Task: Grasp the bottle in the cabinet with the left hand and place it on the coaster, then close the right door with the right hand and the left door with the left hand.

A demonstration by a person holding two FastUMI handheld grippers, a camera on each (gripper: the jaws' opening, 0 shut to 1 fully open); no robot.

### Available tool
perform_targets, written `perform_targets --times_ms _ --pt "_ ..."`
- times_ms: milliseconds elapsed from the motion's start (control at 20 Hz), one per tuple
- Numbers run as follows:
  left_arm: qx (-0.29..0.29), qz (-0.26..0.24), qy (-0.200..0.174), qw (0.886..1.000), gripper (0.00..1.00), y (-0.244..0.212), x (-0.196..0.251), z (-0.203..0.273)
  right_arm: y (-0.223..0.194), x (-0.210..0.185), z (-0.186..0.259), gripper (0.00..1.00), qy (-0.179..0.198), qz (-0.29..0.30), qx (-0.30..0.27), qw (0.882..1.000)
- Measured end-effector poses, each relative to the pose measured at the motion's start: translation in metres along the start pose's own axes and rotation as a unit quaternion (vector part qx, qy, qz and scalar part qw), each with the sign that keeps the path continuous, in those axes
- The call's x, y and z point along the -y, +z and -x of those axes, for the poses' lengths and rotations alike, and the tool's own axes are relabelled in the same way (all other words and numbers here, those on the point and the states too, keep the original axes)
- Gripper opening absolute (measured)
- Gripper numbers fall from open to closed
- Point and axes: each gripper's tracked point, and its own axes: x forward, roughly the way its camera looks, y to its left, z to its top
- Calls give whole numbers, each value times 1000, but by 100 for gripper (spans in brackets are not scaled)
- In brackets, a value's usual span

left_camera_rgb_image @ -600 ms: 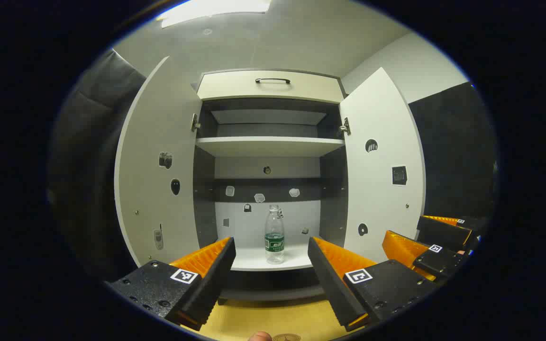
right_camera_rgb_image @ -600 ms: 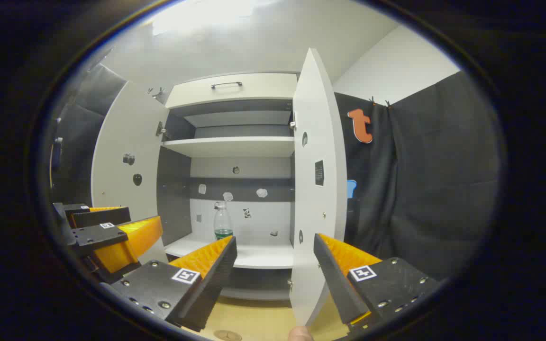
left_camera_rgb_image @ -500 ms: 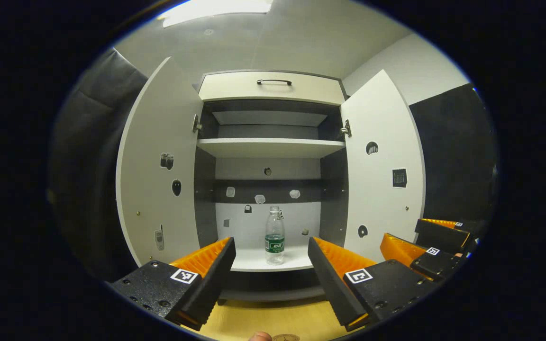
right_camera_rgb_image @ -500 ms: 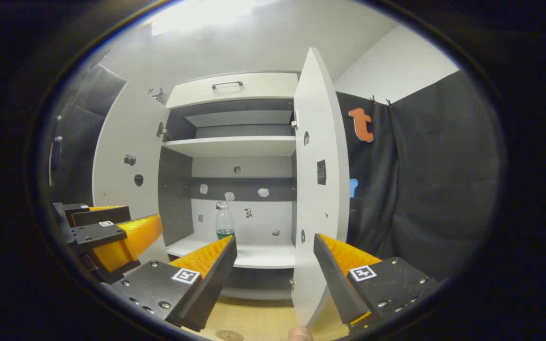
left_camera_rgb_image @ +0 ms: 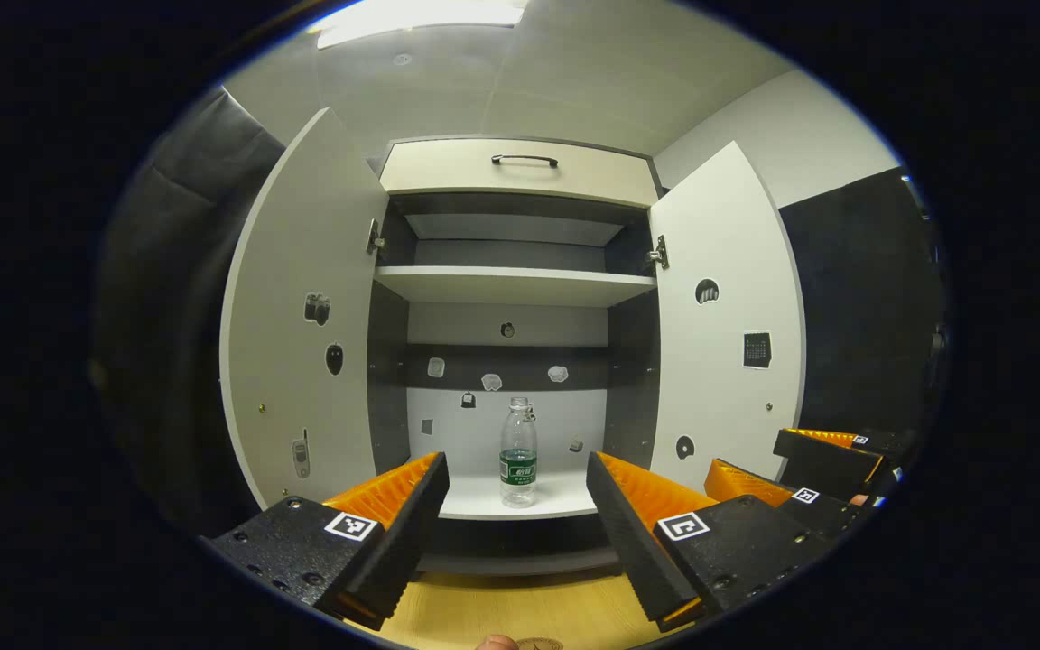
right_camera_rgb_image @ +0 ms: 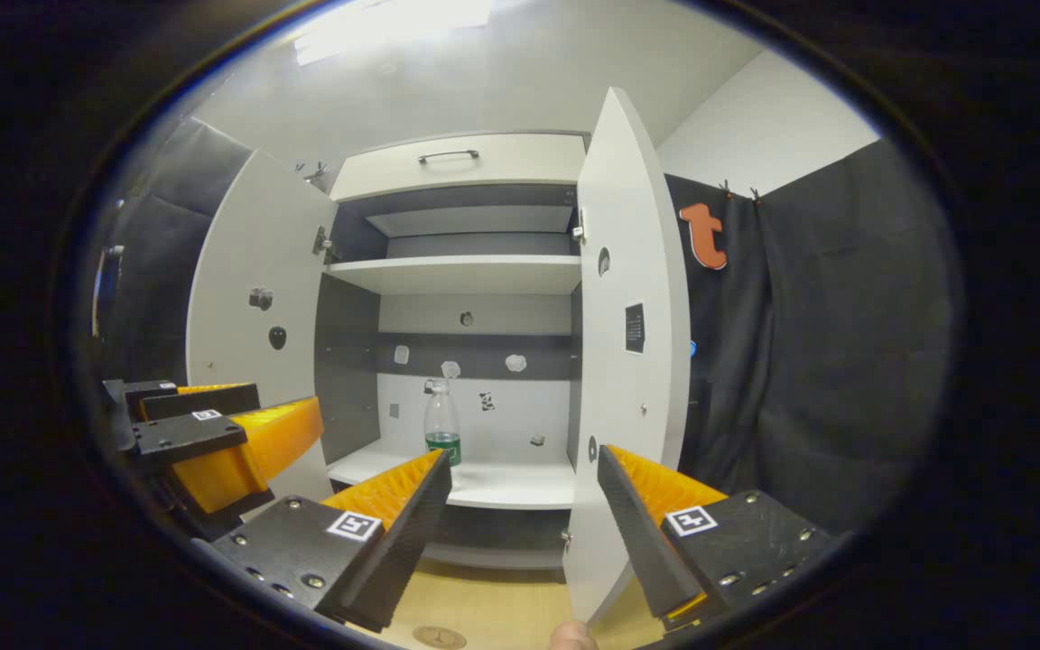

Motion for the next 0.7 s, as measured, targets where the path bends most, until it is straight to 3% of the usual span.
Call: perform_targets --times_ms 450,700 --pt "-17 0 -20 1000 97 -15 10 -32 0 6 4 99 -17 0 2 1000" --pt "-7 -14 -17 1000 97 -18 5 -86 1 22 7 96 -49 6 9 999"
